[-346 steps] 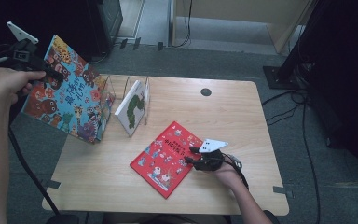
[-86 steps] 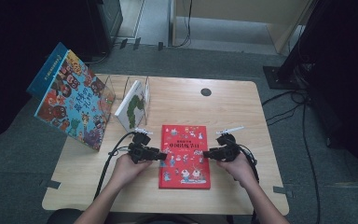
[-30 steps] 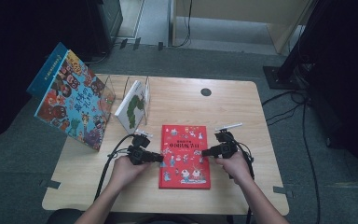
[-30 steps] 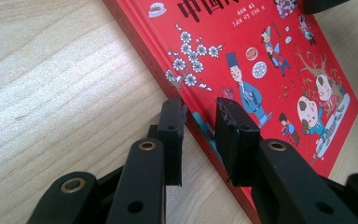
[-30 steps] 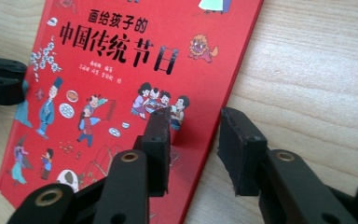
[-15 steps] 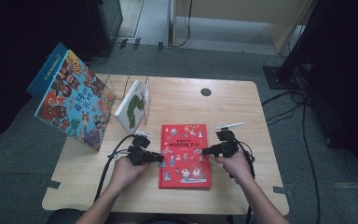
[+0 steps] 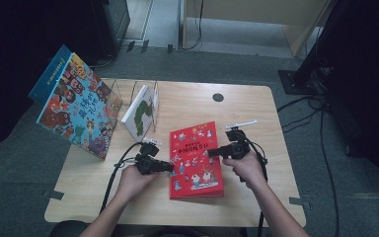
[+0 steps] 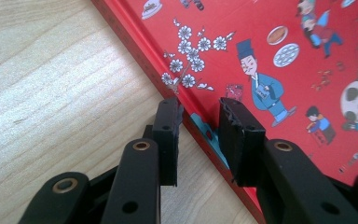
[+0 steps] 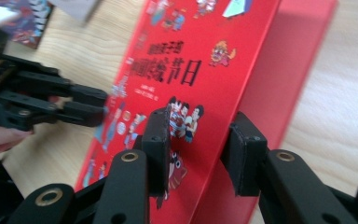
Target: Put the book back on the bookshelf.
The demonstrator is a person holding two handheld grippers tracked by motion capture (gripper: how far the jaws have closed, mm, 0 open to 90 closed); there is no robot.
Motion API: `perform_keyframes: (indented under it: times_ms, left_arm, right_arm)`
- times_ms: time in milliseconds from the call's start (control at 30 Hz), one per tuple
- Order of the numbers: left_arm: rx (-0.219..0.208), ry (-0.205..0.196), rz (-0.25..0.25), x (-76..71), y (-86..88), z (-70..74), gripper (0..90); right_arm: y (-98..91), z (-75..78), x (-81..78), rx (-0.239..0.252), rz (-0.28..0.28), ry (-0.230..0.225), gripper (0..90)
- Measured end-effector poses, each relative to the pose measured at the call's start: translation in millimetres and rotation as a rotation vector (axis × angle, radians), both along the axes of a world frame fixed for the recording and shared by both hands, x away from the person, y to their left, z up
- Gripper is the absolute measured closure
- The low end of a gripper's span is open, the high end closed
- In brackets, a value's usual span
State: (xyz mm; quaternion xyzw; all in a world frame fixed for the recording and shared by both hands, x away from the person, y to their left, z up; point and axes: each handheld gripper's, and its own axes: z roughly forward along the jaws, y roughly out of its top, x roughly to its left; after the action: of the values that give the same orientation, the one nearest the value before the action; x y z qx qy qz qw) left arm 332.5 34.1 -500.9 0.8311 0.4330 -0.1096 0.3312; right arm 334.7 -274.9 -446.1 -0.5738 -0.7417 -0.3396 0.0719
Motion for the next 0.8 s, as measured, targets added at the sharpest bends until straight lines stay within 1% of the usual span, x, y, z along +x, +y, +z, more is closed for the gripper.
perform_keyframes:
  times_ms: [133,167,267,333,400,433,500,600,667,800]
  left_arm:
    - [-0.011,0.006,0.007,0.5,0.1,-0.4,68.4]
    - [-0.011,0.008,0.005,0.8,0.5,-0.4,68.3]
    - [-0.012,0.010,0.003,1.3,0.7,-0.5,68.1]
    - [-0.018,0.014,0.004,1.6,1.1,-0.8,68.0]
    - [-0.019,0.011,0.002,1.7,1.7,-0.8,67.6]
    - [-0.021,0.011,0.003,1.7,1.9,-0.7,67.2]
    - [-0.031,0.009,0.000,1.6,1.5,-1.0,64.0]
    - [-0.041,0.026,-0.009,2.4,0.9,-0.7,60.5]
    - [-0.052,0.036,-0.010,3.1,1.1,-0.9,57.4]
    - [-0.050,0.026,-0.003,4.0,1.1,0.5,50.4]
  right_arm:
    - [7.9,13.6,2.5,0.009,0.040,-0.022,67.8]
    - [9.6,16.2,2.9,0.019,0.048,-0.020,68.7]
    - [19.2,22.0,5.7,0.037,0.081,-0.024,70.7]
    - [27.7,23.7,8.5,0.041,0.111,-0.030,73.6]
    - [34.6,25.5,10.9,0.053,0.128,-0.034,76.7]
    - [36.5,26.6,12.2,0.066,0.129,-0.033,77.2]
    - [37.7,28.0,14.3,0.061,0.128,-0.020,78.2]
    - [35.8,27.8,17.3,0.074,0.125,0.012,79.4]
    - [35.2,28.4,19.3,0.073,0.131,0.019,80.1]
    - [37.0,33.9,22.1,0.074,0.119,0.040,82.7]
